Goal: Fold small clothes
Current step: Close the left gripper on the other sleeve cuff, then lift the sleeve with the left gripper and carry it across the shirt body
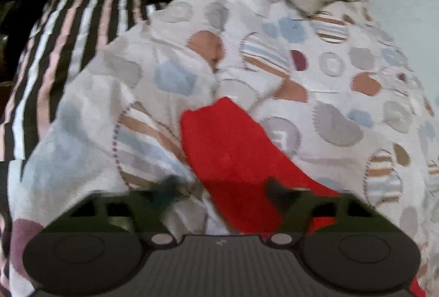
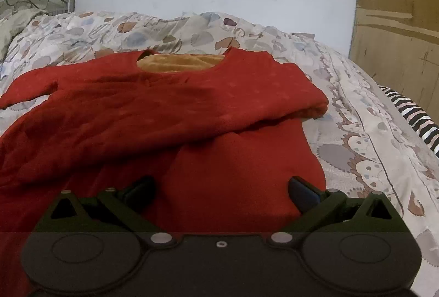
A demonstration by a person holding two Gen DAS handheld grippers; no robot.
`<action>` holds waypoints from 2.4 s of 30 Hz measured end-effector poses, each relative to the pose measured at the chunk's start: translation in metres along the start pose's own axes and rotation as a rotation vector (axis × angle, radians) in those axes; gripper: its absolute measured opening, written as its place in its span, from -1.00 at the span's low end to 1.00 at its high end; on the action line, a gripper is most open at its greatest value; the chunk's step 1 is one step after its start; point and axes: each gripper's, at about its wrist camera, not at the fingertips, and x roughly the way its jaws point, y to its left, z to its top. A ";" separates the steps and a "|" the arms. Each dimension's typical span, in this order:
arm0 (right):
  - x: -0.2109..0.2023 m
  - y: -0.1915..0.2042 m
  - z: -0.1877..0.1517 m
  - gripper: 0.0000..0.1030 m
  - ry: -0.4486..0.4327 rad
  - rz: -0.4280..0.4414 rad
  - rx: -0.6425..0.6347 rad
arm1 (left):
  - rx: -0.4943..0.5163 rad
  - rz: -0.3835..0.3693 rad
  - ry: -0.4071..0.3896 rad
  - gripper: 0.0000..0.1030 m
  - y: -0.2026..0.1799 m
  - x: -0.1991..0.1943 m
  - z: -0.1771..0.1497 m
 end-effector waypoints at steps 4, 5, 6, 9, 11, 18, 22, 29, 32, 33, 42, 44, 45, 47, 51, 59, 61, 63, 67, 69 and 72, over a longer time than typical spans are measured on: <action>0.000 0.003 -0.001 0.99 -0.012 -0.016 -0.007 | -0.073 -0.011 0.012 -0.69 0.011 0.001 0.005; -0.001 0.004 -0.002 0.99 -0.014 -0.019 -0.009 | -0.090 -0.034 0.011 -0.71 0.015 0.001 0.006; -0.001 0.004 -0.002 0.99 -0.016 -0.020 -0.010 | -0.094 -0.050 0.006 -0.71 0.017 0.000 0.006; -0.001 0.004 -0.002 0.99 -0.014 -0.017 -0.007 | -0.028 -0.110 -0.002 -0.67 0.015 0.001 0.007; -0.002 0.004 -0.002 0.99 -0.014 -0.018 -0.007 | 0.010 -0.108 -0.005 -0.66 0.014 0.005 0.005; -0.002 0.004 -0.002 0.99 -0.015 -0.020 -0.009 | 0.024 -0.128 -0.030 -0.89 0.012 -0.008 0.000; -0.002 0.004 -0.002 0.99 -0.015 -0.020 -0.009 | 0.036 -0.157 -0.085 -0.92 0.011 -0.027 -0.005; -0.002 0.004 -0.002 0.99 -0.016 -0.022 -0.010 | 0.155 -0.225 -0.226 -0.93 0.002 -0.059 -0.016; -0.002 0.004 -0.002 0.99 -0.016 -0.021 -0.009 | 0.179 -0.229 -0.217 -0.92 -0.007 -0.057 -0.009; -0.002 0.004 -0.002 0.99 -0.016 -0.022 -0.009 | 0.162 -0.222 -0.196 -0.91 -0.008 -0.053 -0.006; -0.002 0.004 -0.002 0.99 -0.017 -0.022 -0.010 | -0.062 -0.193 -0.078 0.02 0.026 -0.007 -0.001; -0.002 0.005 -0.002 0.99 -0.016 -0.023 -0.010 | -0.125 -0.214 -0.074 -0.05 0.035 0.001 0.002; -0.002 0.005 -0.002 0.99 -0.016 -0.023 -0.010 | -0.146 -0.222 -0.078 -0.41 0.038 0.002 0.004; -0.002 0.005 -0.002 0.99 -0.016 -0.023 -0.010 | -0.142 -0.244 -0.075 -0.87 0.036 0.000 0.008; -0.002 0.005 -0.002 0.99 -0.016 -0.024 -0.010 | -0.031 -0.309 -0.179 -0.90 0.013 -0.036 0.010; -0.012 -0.010 0.012 0.99 0.004 0.023 0.065 | 0.260 -0.625 -0.363 -0.90 -0.066 -0.163 0.000; -0.026 -0.021 0.018 0.99 -0.024 0.032 0.114 | 0.344 -0.699 -0.383 -0.90 -0.086 -0.194 -0.012; -0.043 -0.030 0.025 0.99 -0.056 0.033 0.137 | 0.410 -0.765 -0.388 -0.90 -0.102 -0.219 -0.028; -0.077 -0.052 0.035 0.99 -0.101 0.028 0.152 | 0.540 -0.894 -0.365 -0.90 -0.134 -0.258 -0.072; -0.090 -0.063 0.036 0.99 -0.120 0.018 0.154 | 0.589 -0.947 -0.303 -0.90 -0.150 -0.269 -0.096; -0.106 -0.078 0.031 0.99 -0.136 -0.030 0.142 | 0.628 -1.028 -0.185 -0.90 -0.163 -0.275 -0.136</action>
